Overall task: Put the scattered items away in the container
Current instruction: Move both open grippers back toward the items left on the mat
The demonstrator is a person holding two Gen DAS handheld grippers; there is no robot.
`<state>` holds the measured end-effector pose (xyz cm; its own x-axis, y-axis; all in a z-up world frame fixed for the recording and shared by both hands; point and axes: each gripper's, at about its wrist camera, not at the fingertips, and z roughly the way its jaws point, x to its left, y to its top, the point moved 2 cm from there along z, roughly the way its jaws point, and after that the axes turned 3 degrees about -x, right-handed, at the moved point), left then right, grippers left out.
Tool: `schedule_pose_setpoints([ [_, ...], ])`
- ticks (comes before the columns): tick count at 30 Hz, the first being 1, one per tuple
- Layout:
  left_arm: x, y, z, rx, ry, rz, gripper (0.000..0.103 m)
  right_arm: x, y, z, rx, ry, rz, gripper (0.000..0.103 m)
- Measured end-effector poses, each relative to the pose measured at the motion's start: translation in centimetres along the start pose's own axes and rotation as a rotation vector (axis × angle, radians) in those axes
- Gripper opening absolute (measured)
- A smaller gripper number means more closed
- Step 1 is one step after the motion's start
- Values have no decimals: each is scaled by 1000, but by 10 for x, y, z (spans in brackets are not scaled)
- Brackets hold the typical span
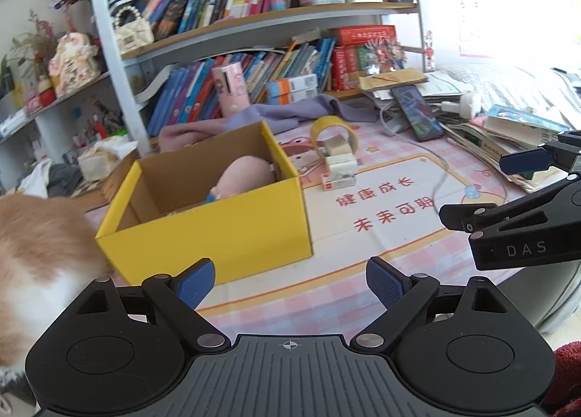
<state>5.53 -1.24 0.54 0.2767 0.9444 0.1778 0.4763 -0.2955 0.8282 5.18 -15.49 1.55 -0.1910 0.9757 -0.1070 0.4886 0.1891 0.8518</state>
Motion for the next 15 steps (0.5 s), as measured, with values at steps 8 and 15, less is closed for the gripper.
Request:
schedule_pose_setpoints([
  [8,-20,8,8,-28,-80,71,93,-18,-4,-4,6,-66,48,86],
  [15,-26,13,16,-37,-118,90,93,-25,-4,-1,16,-87,54,86],
])
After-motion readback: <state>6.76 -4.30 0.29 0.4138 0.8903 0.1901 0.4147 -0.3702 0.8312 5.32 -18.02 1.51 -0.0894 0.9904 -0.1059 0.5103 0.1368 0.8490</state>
